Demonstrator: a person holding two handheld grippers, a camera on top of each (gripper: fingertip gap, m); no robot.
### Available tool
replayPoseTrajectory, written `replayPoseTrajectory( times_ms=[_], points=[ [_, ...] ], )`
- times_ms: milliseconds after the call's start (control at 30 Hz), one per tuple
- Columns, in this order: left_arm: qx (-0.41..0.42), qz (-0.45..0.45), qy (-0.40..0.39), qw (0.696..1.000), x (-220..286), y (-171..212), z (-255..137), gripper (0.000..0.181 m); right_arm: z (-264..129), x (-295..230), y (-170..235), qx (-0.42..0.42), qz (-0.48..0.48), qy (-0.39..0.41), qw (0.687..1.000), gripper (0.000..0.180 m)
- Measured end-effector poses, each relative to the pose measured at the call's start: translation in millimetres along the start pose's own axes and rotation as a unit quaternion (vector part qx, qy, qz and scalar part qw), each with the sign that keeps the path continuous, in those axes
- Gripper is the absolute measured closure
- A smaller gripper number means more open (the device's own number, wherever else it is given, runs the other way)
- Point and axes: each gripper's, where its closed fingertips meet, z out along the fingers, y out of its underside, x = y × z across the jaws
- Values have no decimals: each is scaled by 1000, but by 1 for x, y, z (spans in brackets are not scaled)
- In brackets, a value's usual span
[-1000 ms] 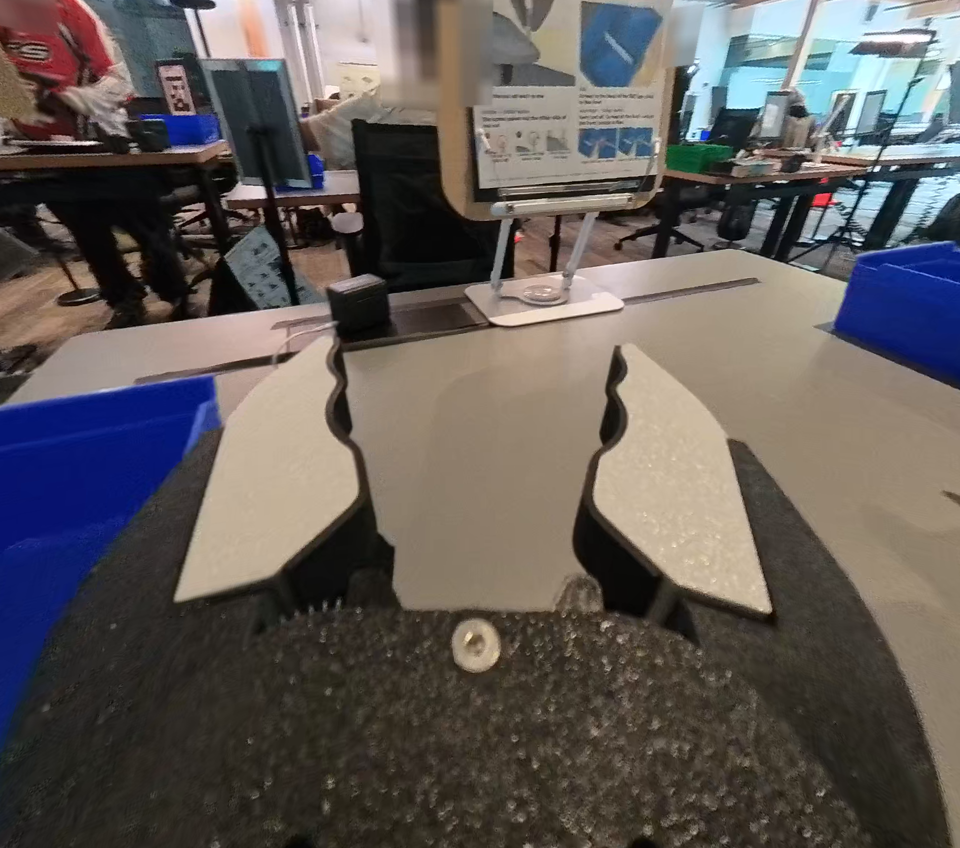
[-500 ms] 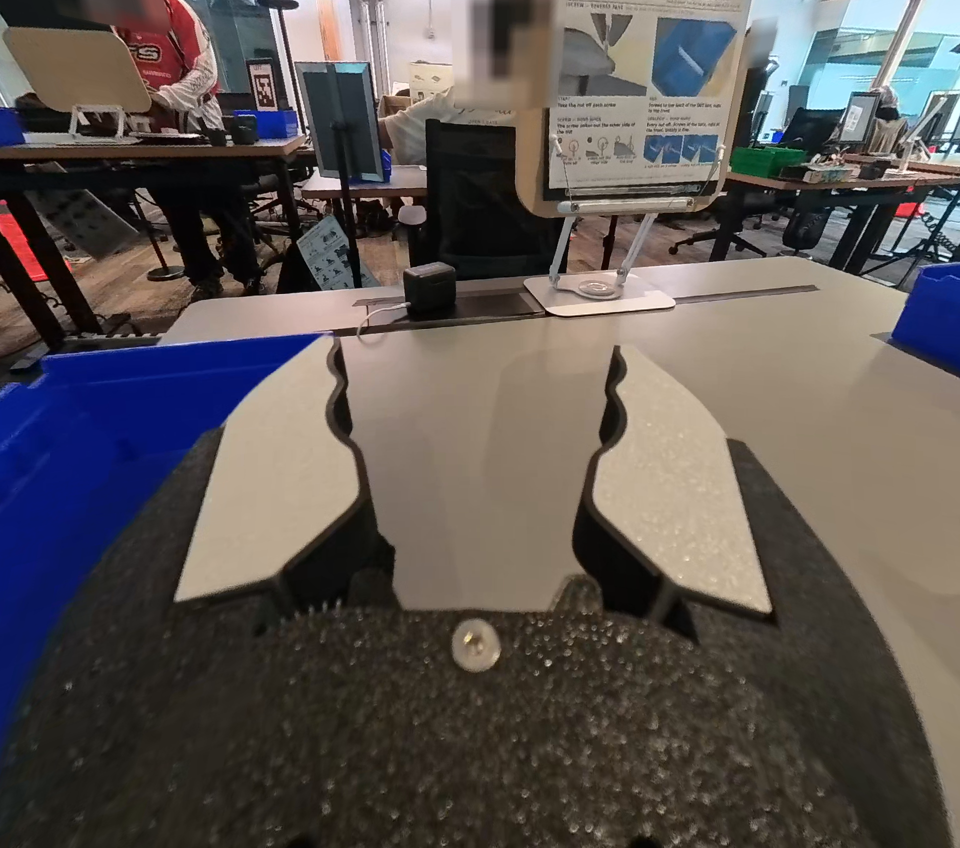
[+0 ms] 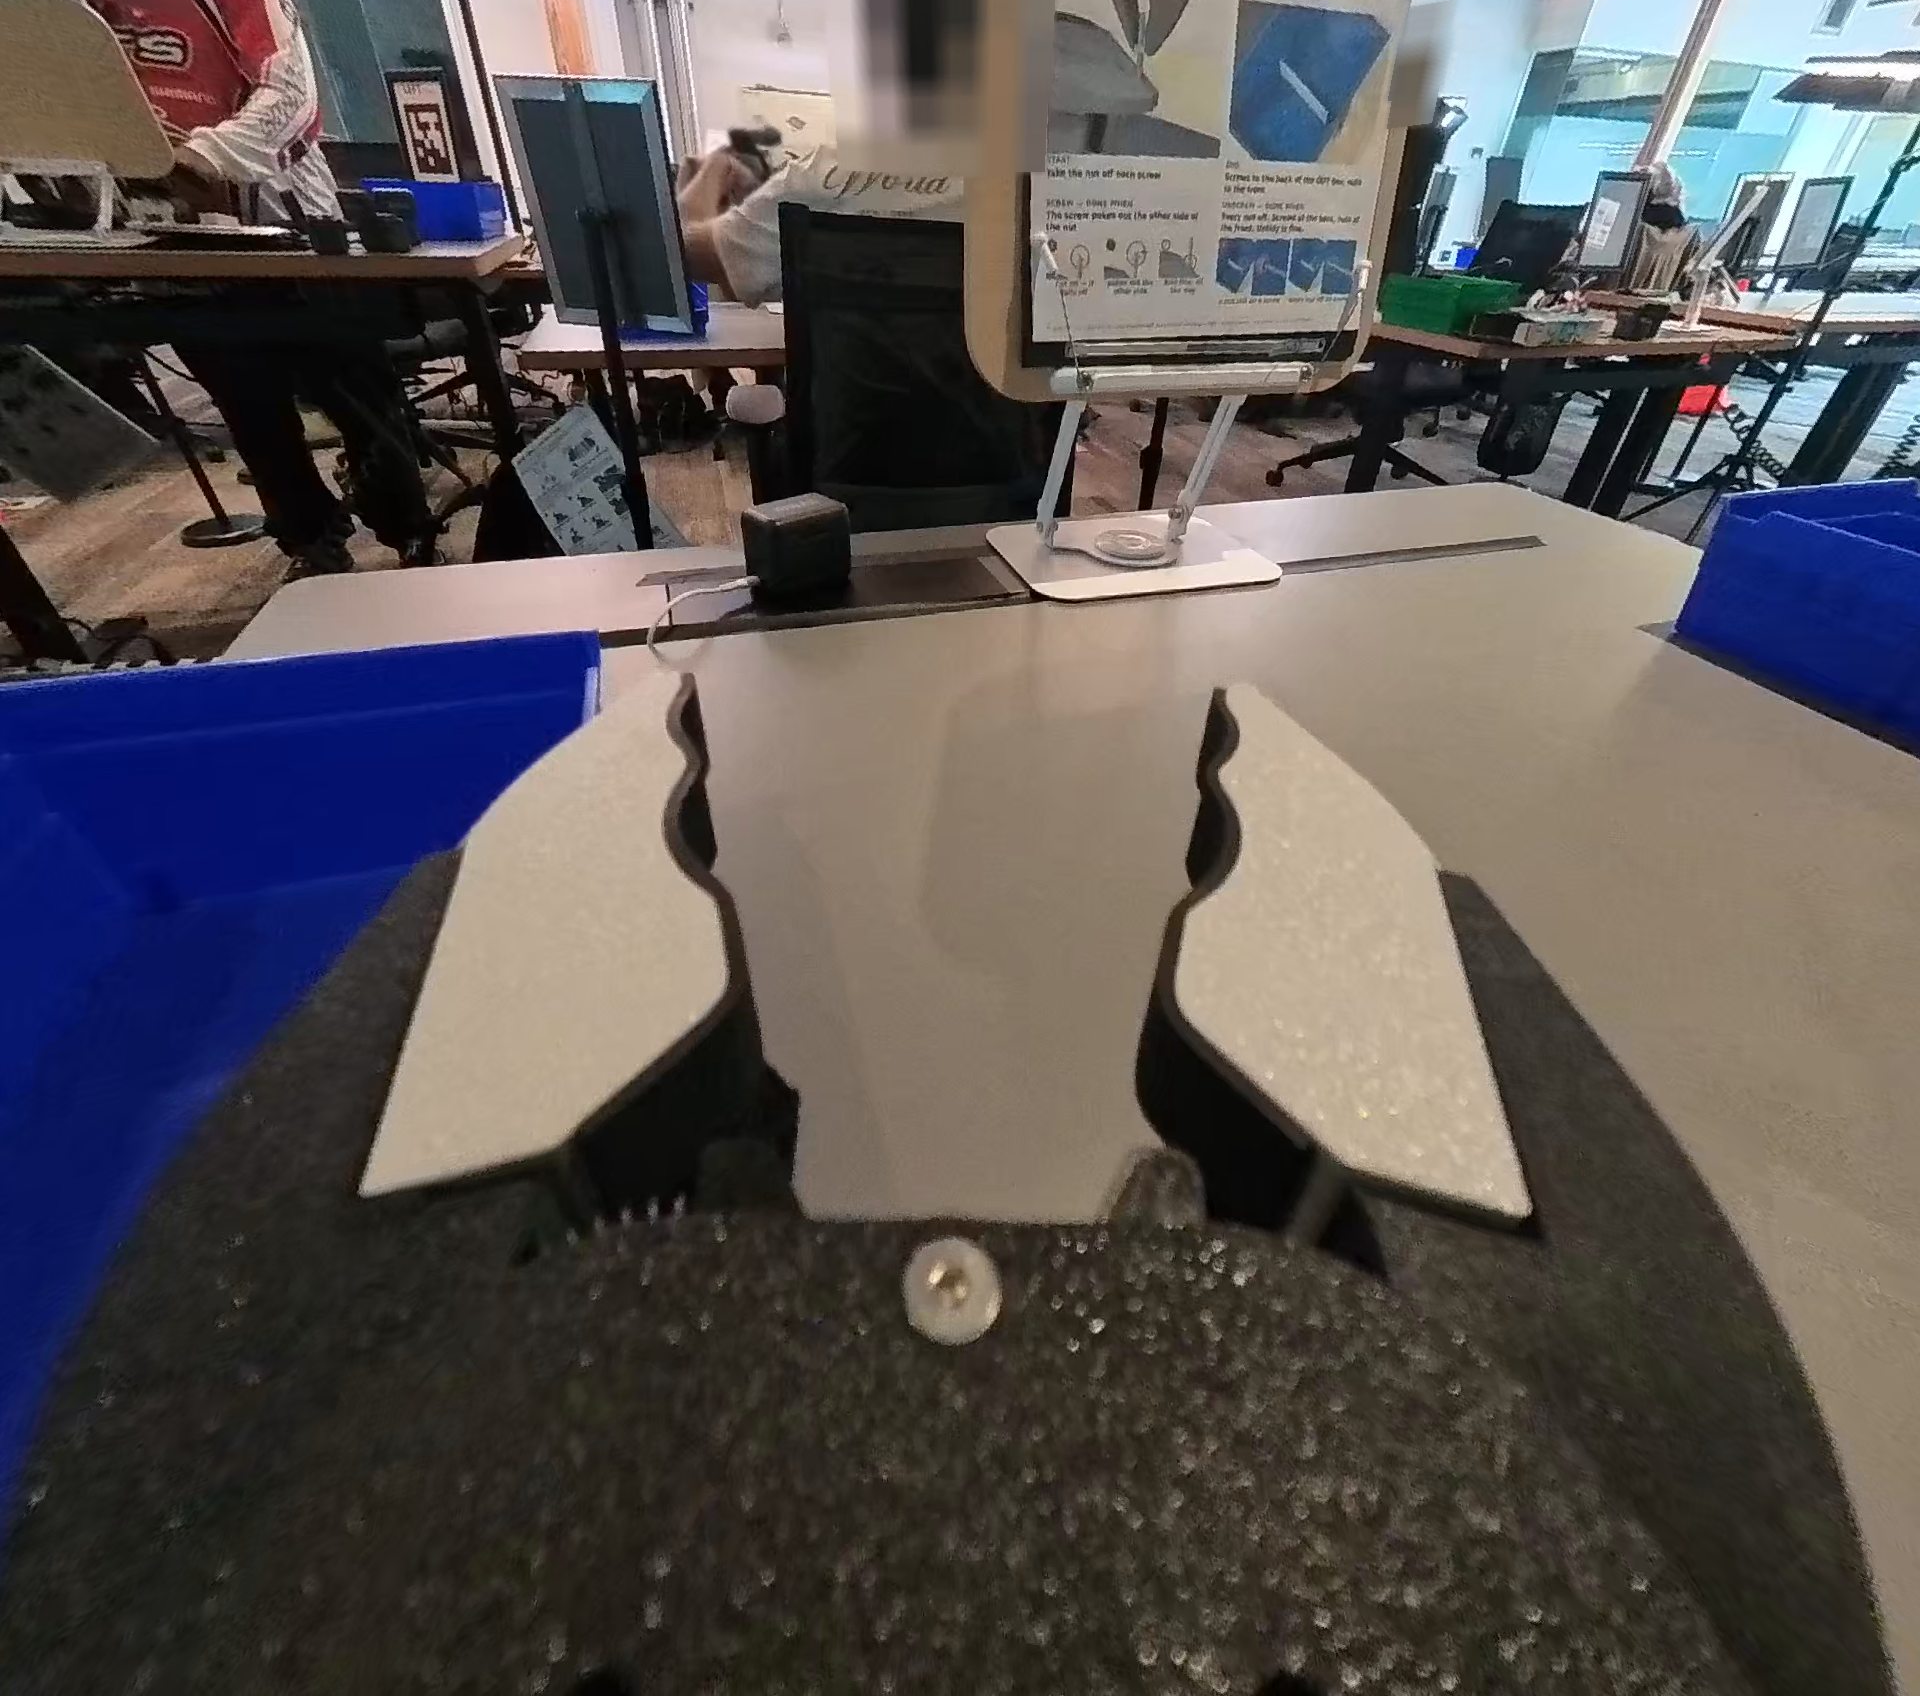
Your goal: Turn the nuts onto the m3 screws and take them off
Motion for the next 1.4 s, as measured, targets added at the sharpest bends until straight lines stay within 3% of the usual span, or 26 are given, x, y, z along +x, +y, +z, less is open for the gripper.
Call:
replayPoseTrajectory(
  times_ms=[133, 300, 633, 833, 1100, 1400],
  points=[
    [-3, -3, 4, 1000, 3, 1, 1, 91, 31, 44, 17, -73, 16, -5, 997, 108],
    [-10, 7, 3, 1000, 4, 2, 4, 92, 74, 76, 66, -171, 37, -31, 984, 114],
    [-22, 8, 12, 1000, 9, 7, 17, 93, 114, 87, 115, -251, 39, -64, 965, 134],
    [-34, 15, 18, 999, 12, 12, 21, 95, 126, 72, 127, -293, 44, -100, 950, 173],
    [-23, 4, 32, 999, 13, 9, 12, 101, 126, 33, 117, -280, 48, -141, 948, 176],
    [-21, 2, 46, 999, 17, 6, -5, 103, 125, -71, 90, -259, 31, -188, 947, 176]
  ],
)
